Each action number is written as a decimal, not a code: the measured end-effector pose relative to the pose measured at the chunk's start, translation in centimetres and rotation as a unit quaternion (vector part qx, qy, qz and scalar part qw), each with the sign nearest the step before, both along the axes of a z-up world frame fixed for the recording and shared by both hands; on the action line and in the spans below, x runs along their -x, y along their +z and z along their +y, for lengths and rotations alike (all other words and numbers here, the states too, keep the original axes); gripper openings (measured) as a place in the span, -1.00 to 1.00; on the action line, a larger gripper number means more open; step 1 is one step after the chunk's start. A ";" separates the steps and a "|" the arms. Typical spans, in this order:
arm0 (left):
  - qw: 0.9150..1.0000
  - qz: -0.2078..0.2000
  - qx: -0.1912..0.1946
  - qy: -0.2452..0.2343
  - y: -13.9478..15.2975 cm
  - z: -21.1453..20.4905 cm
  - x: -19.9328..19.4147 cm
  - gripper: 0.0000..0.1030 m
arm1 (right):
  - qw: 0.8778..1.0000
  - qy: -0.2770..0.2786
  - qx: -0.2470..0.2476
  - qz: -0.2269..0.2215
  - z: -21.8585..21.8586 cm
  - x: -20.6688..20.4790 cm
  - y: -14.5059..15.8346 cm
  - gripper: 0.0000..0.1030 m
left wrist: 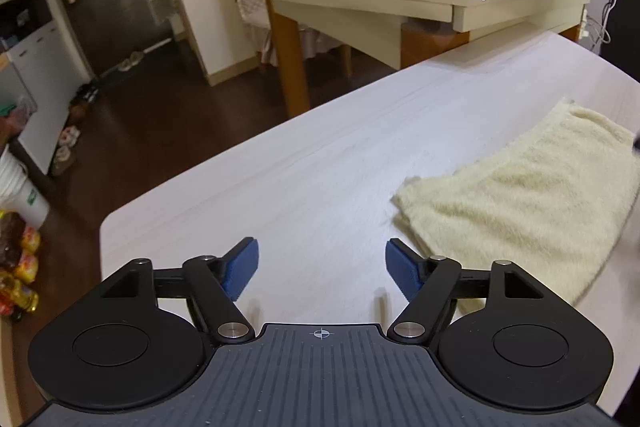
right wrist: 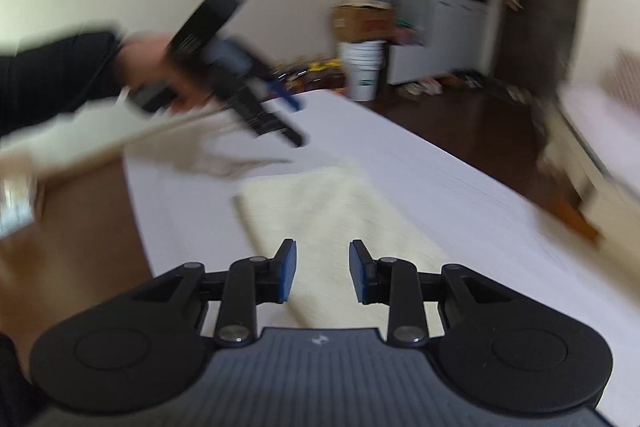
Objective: Fold towel
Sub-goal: 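Open both grippers and release the folded towel edge, then grasp the folded towel edge with both grippers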
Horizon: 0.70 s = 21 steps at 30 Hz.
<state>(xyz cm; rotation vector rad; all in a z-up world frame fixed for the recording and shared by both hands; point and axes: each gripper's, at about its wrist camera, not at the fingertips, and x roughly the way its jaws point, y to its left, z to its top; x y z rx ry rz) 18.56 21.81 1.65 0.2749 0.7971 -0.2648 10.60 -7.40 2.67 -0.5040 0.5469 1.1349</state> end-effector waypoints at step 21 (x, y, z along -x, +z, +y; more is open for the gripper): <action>0.995 -0.054 0.027 -0.079 0.1 2.6 8.1 0.80 | 0.955 0.065 0.173 -0.233 15.8 4.8 -8.1 -0.86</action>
